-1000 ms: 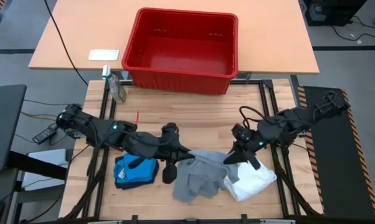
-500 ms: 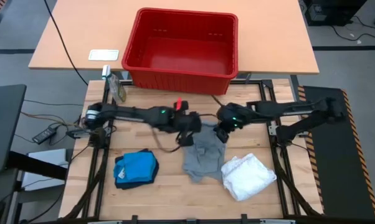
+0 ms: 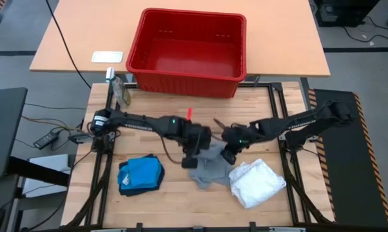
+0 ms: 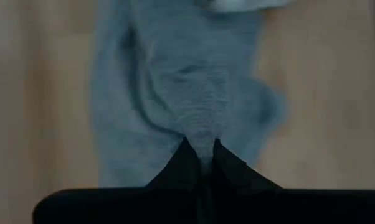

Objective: Fold laundry
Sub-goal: Fold the gray shirt

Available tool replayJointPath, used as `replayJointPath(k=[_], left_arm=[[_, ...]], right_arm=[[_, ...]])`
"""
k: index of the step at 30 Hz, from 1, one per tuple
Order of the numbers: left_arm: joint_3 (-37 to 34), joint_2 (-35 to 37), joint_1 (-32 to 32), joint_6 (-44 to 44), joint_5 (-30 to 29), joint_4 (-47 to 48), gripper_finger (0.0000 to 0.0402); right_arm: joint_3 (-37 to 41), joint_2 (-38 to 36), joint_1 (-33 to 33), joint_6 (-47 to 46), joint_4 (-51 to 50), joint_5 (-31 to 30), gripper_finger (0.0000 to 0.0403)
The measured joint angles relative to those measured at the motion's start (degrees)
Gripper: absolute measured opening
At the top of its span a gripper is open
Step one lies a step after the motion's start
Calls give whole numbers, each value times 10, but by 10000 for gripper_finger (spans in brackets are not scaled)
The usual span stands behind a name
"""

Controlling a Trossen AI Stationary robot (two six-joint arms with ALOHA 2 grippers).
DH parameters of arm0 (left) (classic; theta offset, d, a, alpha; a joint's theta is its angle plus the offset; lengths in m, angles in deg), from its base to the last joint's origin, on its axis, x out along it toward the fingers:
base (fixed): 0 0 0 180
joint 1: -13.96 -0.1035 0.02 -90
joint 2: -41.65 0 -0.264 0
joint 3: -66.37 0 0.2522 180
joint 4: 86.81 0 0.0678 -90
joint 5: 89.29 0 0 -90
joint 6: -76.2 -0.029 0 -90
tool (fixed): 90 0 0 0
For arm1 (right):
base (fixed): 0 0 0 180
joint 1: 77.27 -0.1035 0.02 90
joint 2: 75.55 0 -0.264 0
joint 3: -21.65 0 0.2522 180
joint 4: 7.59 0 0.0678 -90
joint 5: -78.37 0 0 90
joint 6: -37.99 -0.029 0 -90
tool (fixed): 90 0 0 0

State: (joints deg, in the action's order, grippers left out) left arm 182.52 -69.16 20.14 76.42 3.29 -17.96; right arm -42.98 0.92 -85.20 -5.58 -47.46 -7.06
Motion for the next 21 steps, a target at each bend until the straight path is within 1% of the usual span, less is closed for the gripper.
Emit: replayJointPath(k=[4, 8, 11, 15, 18, 21], left_arm=[[0, -21, 40, 58, 39, -22, 16], [0, -51, 75, 96, 42, -31, 17], [0, -73, 96, 137, 42, -36, 28], [0, -87, 116, 167, 42, -34, 61], [0, -82, 123, 185, 44, -34, 86], [-1, -69, 127, 202, 48, -39, 103]], right_arm=[[0, 30, -48, -5, 30, -2, 48], [0, 72, -94, -29, 51, -1, 81], [0, 113, -126, -20, 72, -1, 120], [0, 155, -151, -18, 84, 13, 184], [0, 165, -157, -23, 85, 46, 231], [0, 158, -158, -37, 77, 56, 264]])
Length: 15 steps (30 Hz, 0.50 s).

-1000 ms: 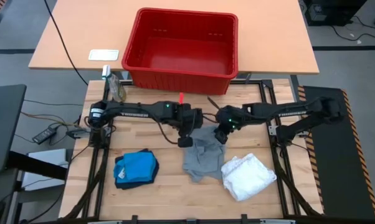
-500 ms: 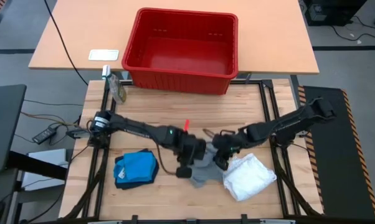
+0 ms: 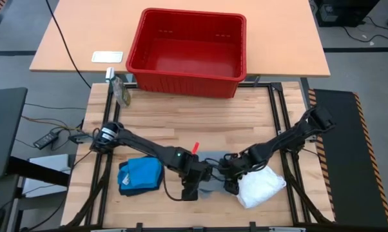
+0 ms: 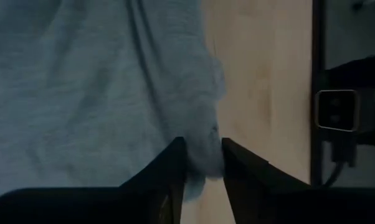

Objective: Fold laundry
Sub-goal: Fold the gray shirt

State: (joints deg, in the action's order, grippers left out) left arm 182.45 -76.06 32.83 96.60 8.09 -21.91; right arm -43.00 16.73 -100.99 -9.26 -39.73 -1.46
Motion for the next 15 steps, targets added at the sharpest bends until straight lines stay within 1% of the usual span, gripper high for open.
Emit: replayJointPath(k=[3, 8, 12, 14, 15], left_arm=[[0, 15, 0, 9, 0, 1, 111], [0, 33, -10, 27, -2, -4, 112], [0, 31, -22, 43, -7, -19, 107], [1, 18, -26, 42, -10, -42, 101], [1, 8, -27, 41, -13, -49, 98]], right_arm=[[0, -24, 0, -6, -3, -8, 277], [0, -76, 3, 10, -2, -38, 271], [-1, -94, 3, 22, 3, -109, 260], [-1, -83, 3, 23, 15, -137, 255], [-1, -74, 3, 24, 24, -140, 253]])
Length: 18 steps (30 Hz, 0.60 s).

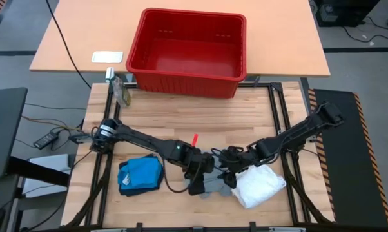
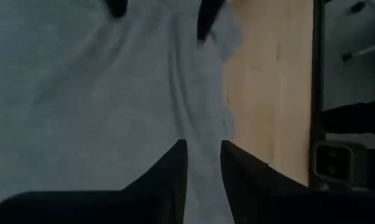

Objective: Fold laundry
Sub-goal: Fold the gray shirt

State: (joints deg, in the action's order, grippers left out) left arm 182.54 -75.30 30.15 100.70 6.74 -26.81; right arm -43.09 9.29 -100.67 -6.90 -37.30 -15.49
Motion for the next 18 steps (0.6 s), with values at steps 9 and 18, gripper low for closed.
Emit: replayJointPath(k=[9, 18], left_arm=[[0, -83, 48, -41, -33, -55, 56], [1, -138, 78, 19, -3, -37, 29]], right_arm=[[1, 131, -40, 130, 64, -4, 237], [-3, 200, -47, 157, 110, -50, 227]])
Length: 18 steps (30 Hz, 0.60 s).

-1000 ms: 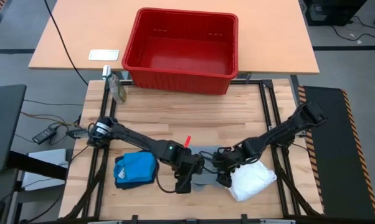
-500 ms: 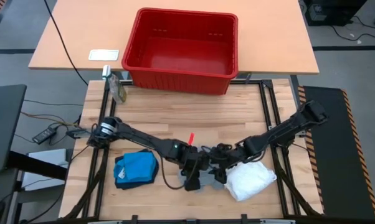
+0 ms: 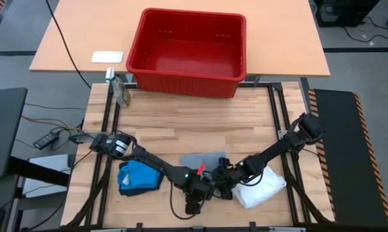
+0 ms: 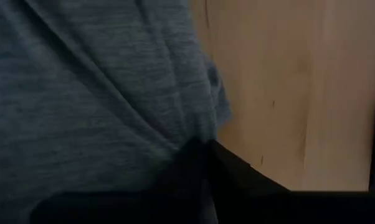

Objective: Fold laundry
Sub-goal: Fold the gray shirt, then stack the white shirt on top of the gray shirt

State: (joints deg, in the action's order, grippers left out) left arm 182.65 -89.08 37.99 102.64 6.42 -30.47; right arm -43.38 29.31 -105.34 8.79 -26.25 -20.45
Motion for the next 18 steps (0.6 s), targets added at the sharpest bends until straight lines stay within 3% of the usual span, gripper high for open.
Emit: replayJointPath(k=[5, 13, 18], left_arm=[[0, 9, -1, 25, -5, 17, 15], [-2, 83, -20, 19, -92, 107, 14], [-2, 127, -20, 15, -119, 124, 14]], right_arm=[[2, -17, 12, 21, 5, -8, 226], [5, -117, 34, 28, -90, -47, 226], [4, -207, 32, -48, -191, 22, 226]])
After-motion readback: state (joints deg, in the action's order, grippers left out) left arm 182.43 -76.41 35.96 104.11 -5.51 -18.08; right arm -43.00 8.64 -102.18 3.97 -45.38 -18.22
